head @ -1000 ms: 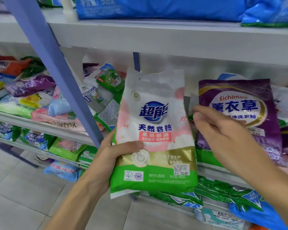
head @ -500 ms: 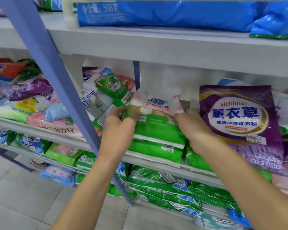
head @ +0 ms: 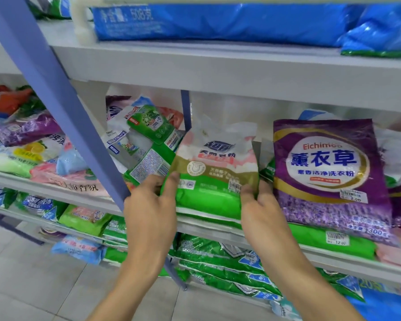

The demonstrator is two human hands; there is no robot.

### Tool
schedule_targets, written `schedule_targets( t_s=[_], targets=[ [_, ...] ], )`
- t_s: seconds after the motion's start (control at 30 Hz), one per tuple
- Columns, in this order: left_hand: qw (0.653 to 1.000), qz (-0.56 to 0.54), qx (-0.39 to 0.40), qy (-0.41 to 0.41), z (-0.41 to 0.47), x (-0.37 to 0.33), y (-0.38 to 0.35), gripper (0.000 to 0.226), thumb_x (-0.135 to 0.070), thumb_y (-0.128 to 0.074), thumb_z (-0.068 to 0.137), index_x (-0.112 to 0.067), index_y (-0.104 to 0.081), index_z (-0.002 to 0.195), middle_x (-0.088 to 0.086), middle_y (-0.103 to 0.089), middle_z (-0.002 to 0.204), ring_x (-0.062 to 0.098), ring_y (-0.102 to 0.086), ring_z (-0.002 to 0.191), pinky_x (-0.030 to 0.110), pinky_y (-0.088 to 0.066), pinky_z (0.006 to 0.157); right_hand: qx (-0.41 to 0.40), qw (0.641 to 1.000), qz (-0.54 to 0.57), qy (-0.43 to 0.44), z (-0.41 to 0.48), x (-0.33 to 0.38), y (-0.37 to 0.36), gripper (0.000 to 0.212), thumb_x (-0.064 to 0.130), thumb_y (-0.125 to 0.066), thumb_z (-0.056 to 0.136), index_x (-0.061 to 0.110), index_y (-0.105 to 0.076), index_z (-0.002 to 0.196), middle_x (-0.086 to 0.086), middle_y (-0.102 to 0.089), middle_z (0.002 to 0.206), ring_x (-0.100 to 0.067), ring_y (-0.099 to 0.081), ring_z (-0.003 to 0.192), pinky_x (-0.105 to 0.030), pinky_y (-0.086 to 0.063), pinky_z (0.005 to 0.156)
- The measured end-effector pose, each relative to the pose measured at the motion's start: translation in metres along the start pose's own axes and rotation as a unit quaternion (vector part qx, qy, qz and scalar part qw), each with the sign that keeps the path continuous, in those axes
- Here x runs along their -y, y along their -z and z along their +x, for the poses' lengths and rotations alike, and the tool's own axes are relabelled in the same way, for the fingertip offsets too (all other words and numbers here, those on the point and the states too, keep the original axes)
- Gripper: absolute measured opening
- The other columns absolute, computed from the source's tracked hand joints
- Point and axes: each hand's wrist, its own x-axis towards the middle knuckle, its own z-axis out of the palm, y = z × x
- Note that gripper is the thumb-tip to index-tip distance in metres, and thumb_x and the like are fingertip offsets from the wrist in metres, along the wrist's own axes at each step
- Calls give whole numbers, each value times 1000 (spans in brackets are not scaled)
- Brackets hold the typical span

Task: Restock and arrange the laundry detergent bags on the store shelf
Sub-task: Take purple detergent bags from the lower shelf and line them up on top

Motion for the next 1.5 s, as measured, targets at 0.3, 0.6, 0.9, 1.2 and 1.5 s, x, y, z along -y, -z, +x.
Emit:
schedule_targets(
  t_s=[0.3, 0.6, 0.9, 1.2, 1.5],
  targets=[
    [1000, -23, -5, 5, -3, 6, -18, 27, -43, -43, 107, -17, -52, 107, 3, -60, 70, 25, -57, 67, 40, -36, 61, -38, 994, -59, 81, 6, -5, 1, 18, 30, -29, 113, 22, -45, 117, 4, -53, 83, -4, -52, 60, -18, -45, 55],
    [993, 92, -41, -59, 8, 19, -17, 22, -23, -38, 109, -9, -55, 108, 6, -52, 59, 44, -57, 65, 54, -46, 76, -46, 988, -93, 111, -3, -7, -7, 19, 30, -32, 112, 16, -45, 114, -5, -55, 72, -10, -51, 48, -18, -37, 39],
    [958, 237, 33, -158, -17, -19, -27, 36, -18, -48, 100, -1, -63, 129, 21, -62, 133, 43, -51, 130, 60, -34, 113, -110, 944, -238, 202, -17, 15, 65, 29, 14, -62, 98, 21, -61, 126, 7, -68, 100, -15, -66, 90, -27, -49, 79],
    [900, 244, 198, -303, -41, -69, -91, 33, -31, -39, 100, -8, -64, 99, 12, -69, 96, 36, -65, 93, 43, -49, 86, -327, 849, -354, 216, 2, -12, 143, 45, 15, -80, 81, -5, -61, 116, -27, -61, 115, -46, -55, 108, -47, -42, 93],
    [920, -21, 391, 12, -27, -102, -118, 31, -35, -68, 96, -24, -54, 122, -7, -74, 109, 12, -72, 95, 33, -59, 87, -167, 982, -7, 86, -7, -9, 160, 38, 13, -86, 78, 18, -69, 112, 5, -78, 88, -9, -70, 69, -23, -54, 60]
  ],
)
